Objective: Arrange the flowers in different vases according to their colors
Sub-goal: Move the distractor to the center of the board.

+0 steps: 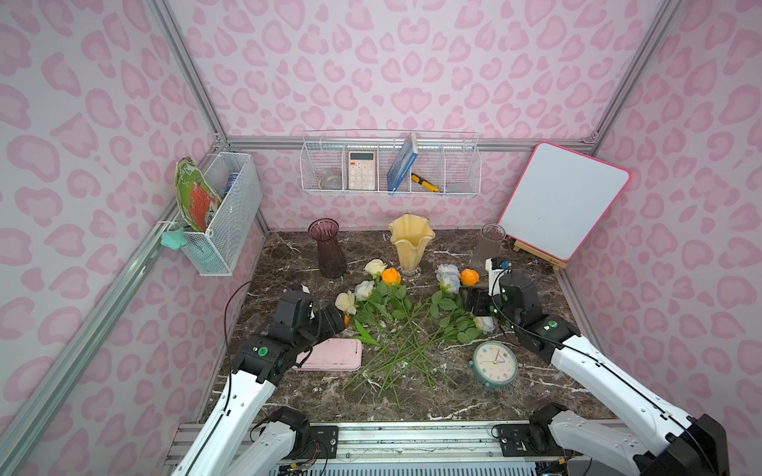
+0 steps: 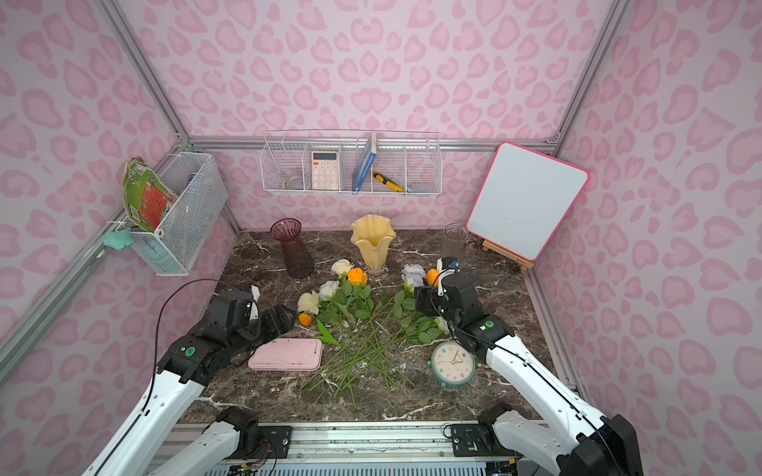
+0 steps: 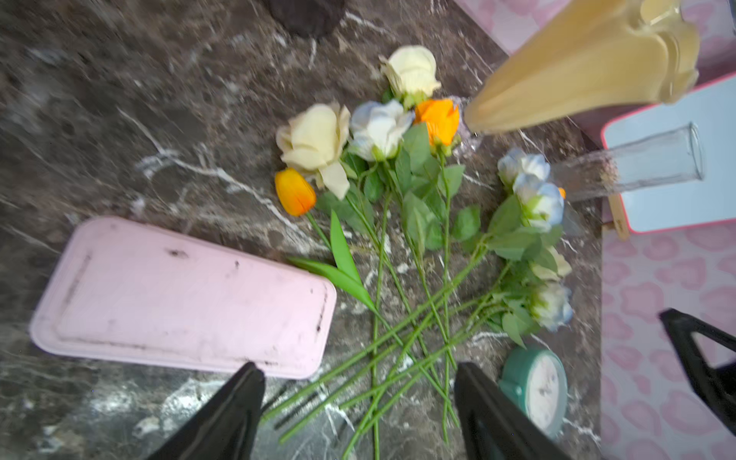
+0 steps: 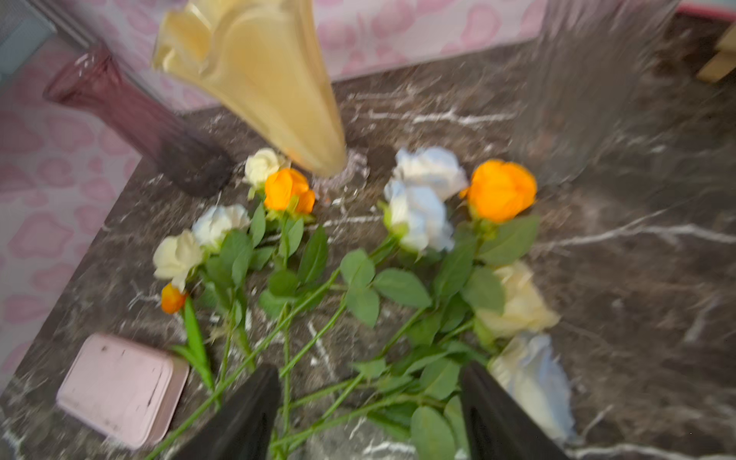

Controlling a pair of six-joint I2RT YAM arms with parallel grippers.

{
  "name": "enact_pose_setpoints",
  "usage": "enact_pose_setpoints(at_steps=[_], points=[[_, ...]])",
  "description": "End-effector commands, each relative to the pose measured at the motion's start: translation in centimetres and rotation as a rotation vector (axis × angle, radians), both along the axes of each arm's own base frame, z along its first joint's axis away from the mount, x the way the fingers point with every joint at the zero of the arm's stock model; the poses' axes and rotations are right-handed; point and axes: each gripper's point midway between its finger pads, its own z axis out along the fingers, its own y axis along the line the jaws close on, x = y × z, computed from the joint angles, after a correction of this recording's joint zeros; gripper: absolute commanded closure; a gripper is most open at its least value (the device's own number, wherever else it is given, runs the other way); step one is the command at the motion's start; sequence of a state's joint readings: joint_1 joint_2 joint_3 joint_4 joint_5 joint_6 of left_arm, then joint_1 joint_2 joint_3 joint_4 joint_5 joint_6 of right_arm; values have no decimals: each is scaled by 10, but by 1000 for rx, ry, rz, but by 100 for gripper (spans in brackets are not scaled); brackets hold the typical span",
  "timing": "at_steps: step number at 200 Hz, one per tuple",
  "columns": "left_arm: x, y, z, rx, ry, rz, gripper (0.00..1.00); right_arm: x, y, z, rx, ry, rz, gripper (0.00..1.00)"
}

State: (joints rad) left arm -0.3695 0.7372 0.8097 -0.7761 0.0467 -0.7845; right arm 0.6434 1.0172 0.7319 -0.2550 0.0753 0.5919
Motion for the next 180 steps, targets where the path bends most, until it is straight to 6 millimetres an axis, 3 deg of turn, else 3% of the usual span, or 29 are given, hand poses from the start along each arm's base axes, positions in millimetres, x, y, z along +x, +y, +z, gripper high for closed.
enact_pose_setpoints(at_steps=[1, 19, 31, 44, 73, 142, 180], points=[[-17, -14, -17, -76, 67, -2, 53, -40, 15, -37, 61, 167, -2, 53], [-20, -25, -29, -69, 83, -37, 72, -62, 24, -59, 77, 231, 1, 86], [-18, -31, -37, -53, 87, -62, 86, -73, 31, -70, 95, 255, 9, 95], [-16, -34, -47, -41, 105, -66, 92, -80, 39, -79, 106, 282, 18, 100], [-12, -43, -60, -37, 125, -80, 97, -92, 40, -102, 61, 380, -7, 100], [-1, -56, -108, -7, 216, -81, 100, -100, -15, -142, -61, 463, -246, 100], [6, -56, -118, 71, 236, -94, 100, -97, -56, -157, -142, 482, -389, 100]])
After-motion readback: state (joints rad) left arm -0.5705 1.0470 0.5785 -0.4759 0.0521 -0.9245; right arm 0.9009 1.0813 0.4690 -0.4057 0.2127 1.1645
